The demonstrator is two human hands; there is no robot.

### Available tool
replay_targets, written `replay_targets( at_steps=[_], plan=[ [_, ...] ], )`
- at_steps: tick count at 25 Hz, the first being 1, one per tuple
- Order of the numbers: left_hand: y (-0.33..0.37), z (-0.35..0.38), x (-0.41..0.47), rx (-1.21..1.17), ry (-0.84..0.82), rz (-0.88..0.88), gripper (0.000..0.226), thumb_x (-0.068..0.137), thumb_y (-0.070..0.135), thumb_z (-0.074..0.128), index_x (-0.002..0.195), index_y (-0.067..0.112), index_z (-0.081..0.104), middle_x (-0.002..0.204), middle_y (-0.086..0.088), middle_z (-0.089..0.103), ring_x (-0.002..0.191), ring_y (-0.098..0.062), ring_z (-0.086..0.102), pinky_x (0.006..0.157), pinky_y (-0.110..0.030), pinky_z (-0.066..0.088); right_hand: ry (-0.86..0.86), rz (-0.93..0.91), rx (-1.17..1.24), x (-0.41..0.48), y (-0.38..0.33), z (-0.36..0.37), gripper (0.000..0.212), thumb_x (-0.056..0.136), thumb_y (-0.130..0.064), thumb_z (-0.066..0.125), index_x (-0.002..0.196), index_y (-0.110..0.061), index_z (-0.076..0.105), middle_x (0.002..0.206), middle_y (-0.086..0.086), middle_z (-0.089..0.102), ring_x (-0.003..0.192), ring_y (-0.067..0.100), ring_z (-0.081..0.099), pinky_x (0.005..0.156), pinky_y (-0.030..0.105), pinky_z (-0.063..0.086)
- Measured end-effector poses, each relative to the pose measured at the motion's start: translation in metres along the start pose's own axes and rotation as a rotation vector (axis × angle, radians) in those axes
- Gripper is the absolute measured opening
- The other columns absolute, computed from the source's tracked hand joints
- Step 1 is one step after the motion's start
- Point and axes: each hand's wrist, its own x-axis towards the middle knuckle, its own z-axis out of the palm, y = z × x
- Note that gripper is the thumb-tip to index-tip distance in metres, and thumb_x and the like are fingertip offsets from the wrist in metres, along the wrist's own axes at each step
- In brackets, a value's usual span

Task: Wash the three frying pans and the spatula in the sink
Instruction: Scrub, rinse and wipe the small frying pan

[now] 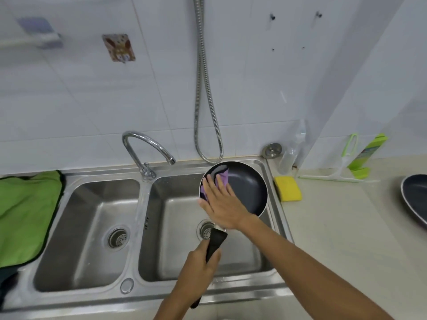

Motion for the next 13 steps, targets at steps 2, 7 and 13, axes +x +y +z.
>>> replay_targets(
  at_steps=[2, 7, 13],
  plan=[
    [0.000, -0.006, 0.002, -0.042, 0.028, 0.003, 0.015, 0.102, 0.037, 0.059, 0.087, 0.034, 0.056, 0.058, 0.008, 0.053, 0.049, -0.009, 0.047, 0.052, -0.033, 0.042, 0.054, 0.127, -0.103, 0.017, 0.026, -0.011, 0.070, 0.102, -0.050, 0.009, 0.162, -0.014, 0.006, 0.170, 0.006, 0.000, 0.156, 0.032, 0.000, 0.125, 0.055, 0.013],
    [-0.001, -0.012, 0.008, -0.074, -0.011, 0.019, 0.015, 0.099, 0.042, 0.061, 0.088, 0.032, 0.058, 0.059, 0.009, 0.053, 0.050, -0.007, 0.044, 0.055, -0.035, 0.040, 0.005, 0.112, -0.082, -0.039, 0.067, -0.009, 0.068, 0.105, -0.043, 0.004, 0.160, -0.004, 0.013, 0.169, 0.012, 0.006, 0.156, 0.028, 0.004, 0.127, 0.046, 0.011],
    [0.014, -0.003, 0.003, 0.020, -0.132, 0.074, 0.017, 0.099, 0.044, 0.058, 0.098, 0.027, 0.059, 0.060, 0.007, 0.054, 0.048, -0.008, 0.048, 0.053, -0.034, 0.044, 0.167, 0.009, -0.016, -0.020, 0.032, -0.017, 0.062, 0.109, -0.036, 0.023, 0.160, -0.006, 0.004, 0.168, 0.001, -0.002, 0.156, 0.019, -0.002, 0.128, 0.036, 0.009]
  ],
)
